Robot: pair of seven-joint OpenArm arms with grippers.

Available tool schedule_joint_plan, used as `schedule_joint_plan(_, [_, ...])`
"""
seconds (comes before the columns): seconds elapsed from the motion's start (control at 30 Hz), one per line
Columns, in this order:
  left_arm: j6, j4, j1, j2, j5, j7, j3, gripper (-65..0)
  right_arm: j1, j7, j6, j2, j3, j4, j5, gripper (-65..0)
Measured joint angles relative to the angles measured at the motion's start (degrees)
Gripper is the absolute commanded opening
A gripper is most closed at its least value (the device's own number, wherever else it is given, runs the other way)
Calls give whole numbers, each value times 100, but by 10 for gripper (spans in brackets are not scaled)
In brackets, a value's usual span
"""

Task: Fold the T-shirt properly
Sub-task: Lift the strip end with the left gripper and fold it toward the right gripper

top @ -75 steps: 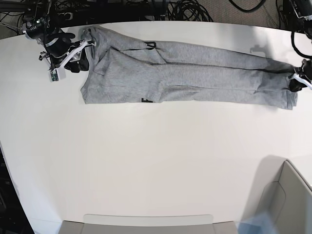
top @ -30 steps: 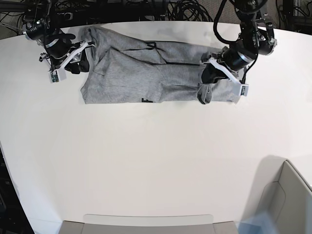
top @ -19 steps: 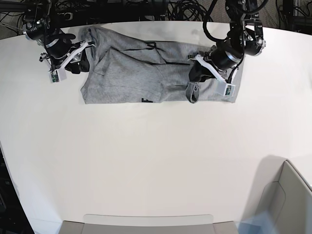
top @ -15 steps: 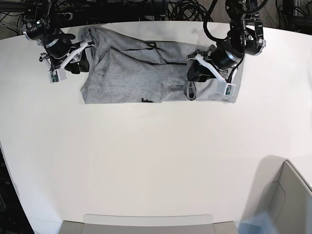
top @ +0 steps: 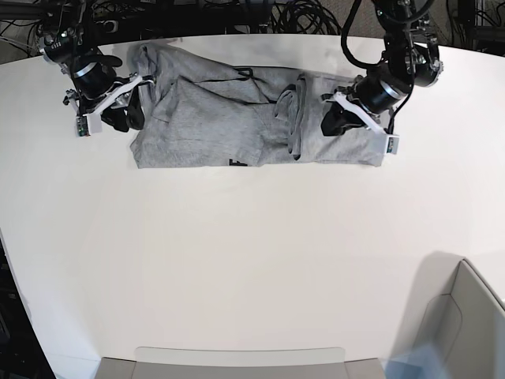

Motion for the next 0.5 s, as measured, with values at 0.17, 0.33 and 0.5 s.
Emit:
schedule_joint_plan(0.17, [11,-597,-17,-173,50,190,317,-638,-31,13,0,-61,-26,0,-2,-465])
schedule_joint_plan(0.33, [-2,-1032,-20,-232,57,195,990,-638,31,50,0,-109,-26,0,616,-445])
schedule_joint_plan(0.5, [-4,-1049,-46,-238,37,20,1078,-638,24,31,0,-83,-15,-2,1239,-385])
